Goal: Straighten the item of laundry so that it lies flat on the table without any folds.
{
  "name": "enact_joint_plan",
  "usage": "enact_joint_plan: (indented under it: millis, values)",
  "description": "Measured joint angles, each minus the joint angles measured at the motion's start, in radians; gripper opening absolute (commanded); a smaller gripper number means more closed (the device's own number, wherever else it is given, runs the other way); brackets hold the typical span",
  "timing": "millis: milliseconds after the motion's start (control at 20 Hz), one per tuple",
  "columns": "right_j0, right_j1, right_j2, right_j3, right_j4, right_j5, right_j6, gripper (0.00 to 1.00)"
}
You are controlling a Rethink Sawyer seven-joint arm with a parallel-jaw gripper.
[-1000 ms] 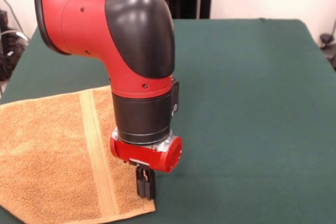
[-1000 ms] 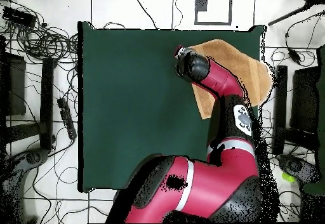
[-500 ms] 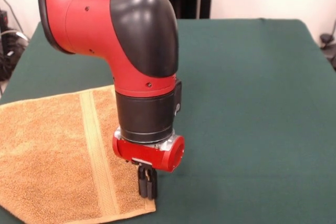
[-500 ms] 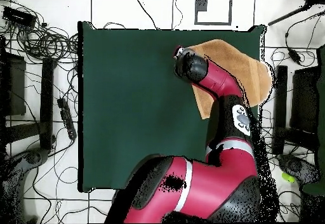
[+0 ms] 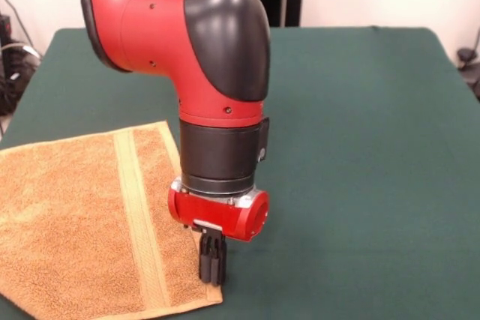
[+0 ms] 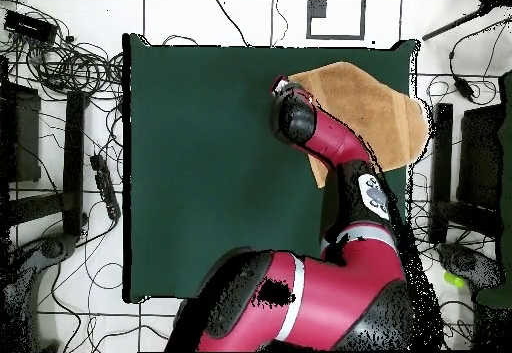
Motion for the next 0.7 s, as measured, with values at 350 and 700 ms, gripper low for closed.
enact_joint_plan:
  millis: [350, 700]
  values:
    - [0.017, -0.008, -0.001, 0.024, 0.027, -0.032, 0.000, 0.00]
    - [0.064, -0.023, 0.000, 0.058, 0.130, -0.044, 0.011, 0.00]
